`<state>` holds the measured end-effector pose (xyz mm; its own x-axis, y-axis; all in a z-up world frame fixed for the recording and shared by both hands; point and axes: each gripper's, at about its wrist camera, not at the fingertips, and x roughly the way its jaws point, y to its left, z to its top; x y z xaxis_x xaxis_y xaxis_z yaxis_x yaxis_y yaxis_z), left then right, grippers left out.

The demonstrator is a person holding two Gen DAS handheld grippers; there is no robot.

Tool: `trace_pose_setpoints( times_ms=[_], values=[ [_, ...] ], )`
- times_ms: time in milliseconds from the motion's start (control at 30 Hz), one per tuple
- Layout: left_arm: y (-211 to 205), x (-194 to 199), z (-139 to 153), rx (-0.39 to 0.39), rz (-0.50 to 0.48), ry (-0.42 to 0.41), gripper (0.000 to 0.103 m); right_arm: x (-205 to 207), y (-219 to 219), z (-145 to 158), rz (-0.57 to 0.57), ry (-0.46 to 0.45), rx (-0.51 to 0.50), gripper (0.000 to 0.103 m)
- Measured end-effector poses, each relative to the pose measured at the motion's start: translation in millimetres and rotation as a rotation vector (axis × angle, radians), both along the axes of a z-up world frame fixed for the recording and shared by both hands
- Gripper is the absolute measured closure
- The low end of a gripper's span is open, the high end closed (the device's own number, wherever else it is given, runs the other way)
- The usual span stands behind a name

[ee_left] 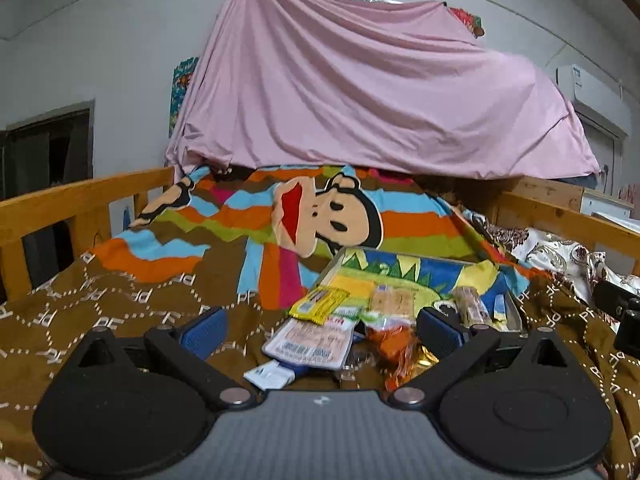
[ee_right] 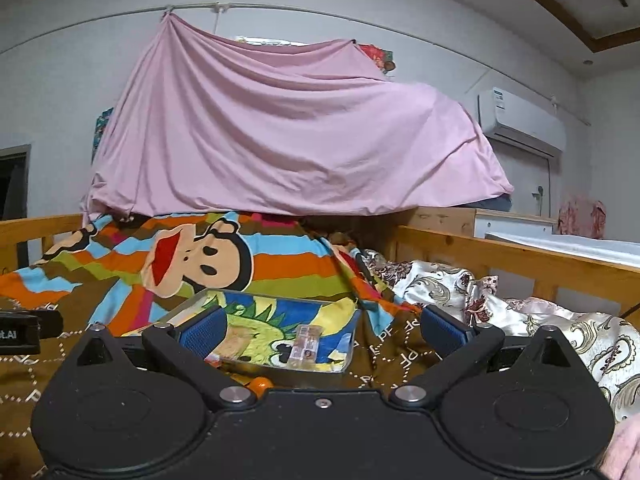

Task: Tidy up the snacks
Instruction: 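Move both tools back toward the remaining snacks beside the tray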

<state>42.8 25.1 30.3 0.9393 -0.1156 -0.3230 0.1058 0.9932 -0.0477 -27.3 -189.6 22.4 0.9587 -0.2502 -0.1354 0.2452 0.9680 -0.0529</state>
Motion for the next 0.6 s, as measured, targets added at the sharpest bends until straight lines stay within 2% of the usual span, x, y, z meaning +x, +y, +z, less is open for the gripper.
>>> trace_pose_setpoints(
  times_ms=[167,267,367,467,600],
  values=[
    [5,-5,-5,0.004,0.032,0.070,0.001,-3,4,-4,0.037,0.055,0.044,0.001],
    [9,-6,-8,0.004,0.066,0.118,0.000,6,9,-12,0.061,0.153,0.050,0.001],
    [13,1,-16,0.017,0.095,0.208,0.000,13,19,-20,0.065,0.215,0.020,0.001],
    [16,6,-21,0.006,0.107,0.270,0.001,17,25,-23,0.082,0.241,0.001,0.001],
    [17,7,-22,-0.003,0.099,0.288,0.001,18,30,-27,0.092,0.256,-0.016,0.001]
  ],
)
